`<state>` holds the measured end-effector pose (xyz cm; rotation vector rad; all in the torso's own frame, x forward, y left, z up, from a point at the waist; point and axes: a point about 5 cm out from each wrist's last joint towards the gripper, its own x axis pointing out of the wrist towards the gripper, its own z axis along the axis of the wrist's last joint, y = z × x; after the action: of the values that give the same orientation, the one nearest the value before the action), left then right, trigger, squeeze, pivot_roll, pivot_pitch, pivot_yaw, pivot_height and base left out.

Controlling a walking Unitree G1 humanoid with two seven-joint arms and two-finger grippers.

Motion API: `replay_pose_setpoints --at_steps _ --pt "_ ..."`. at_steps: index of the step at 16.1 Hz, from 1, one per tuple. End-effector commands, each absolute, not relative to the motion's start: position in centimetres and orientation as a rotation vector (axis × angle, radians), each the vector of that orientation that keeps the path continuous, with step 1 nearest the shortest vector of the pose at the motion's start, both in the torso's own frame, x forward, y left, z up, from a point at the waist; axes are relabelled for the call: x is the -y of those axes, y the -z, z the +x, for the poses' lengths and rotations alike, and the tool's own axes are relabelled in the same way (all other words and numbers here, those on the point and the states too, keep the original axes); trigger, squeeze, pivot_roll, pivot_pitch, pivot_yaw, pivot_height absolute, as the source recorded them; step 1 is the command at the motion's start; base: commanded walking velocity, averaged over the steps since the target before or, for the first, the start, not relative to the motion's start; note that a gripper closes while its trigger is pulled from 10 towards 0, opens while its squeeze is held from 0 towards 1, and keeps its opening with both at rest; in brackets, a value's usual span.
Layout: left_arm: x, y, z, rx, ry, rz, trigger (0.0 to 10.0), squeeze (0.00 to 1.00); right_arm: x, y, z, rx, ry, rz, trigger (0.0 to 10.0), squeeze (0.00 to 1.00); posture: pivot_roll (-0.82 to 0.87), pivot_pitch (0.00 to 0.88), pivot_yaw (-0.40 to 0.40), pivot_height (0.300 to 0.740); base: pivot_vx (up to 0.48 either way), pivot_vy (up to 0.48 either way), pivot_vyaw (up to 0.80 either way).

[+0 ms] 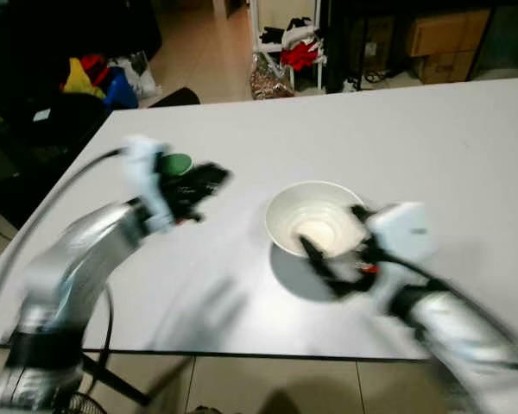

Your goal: Setting the table

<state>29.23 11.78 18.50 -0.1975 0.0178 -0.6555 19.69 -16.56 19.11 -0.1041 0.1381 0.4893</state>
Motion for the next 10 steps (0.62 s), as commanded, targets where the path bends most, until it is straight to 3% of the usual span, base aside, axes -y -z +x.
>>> replay_pose_setpoints --at_steps 1,2,4,10 --pt "-13.3 -18.8 28.9 0.02 0.57 -0.168 10.0 0.0 16.1 -18.9 19.9 -0.131 -0.47 -0.107 10.0 0.0 -0.03 0.0 0.14 0.74 0.0 0.0 0.0" --pt "-14.7 -17.5 26.8 0.018 0.481 -0.099 10.0 0.0 15.2 -18.4 20.3 -0.109 -0.393 -0.034 10.0 0.0 -0.01 0.0 0.121 0.74 0.0 0.0 0.0" --pt "-15.3 -16.9 25.3 0.001 0.436 -0.052 10.0 0.0 14.9 -18.0 20.8 -0.095 -0.324 -0.005 10.0 0.0 0.02 0.0 0.099 0.74 0.0 -0.135 0.0" --pt "-15.8 -16.9 23.3 0.008 0.339 -0.032 10.0 0.02 14.4 -17.4 21.7 -0.088 -0.29 0.009 10.0 0.0 0.08 0.0 0.05 0.74 0.0 -0.471 0.0"
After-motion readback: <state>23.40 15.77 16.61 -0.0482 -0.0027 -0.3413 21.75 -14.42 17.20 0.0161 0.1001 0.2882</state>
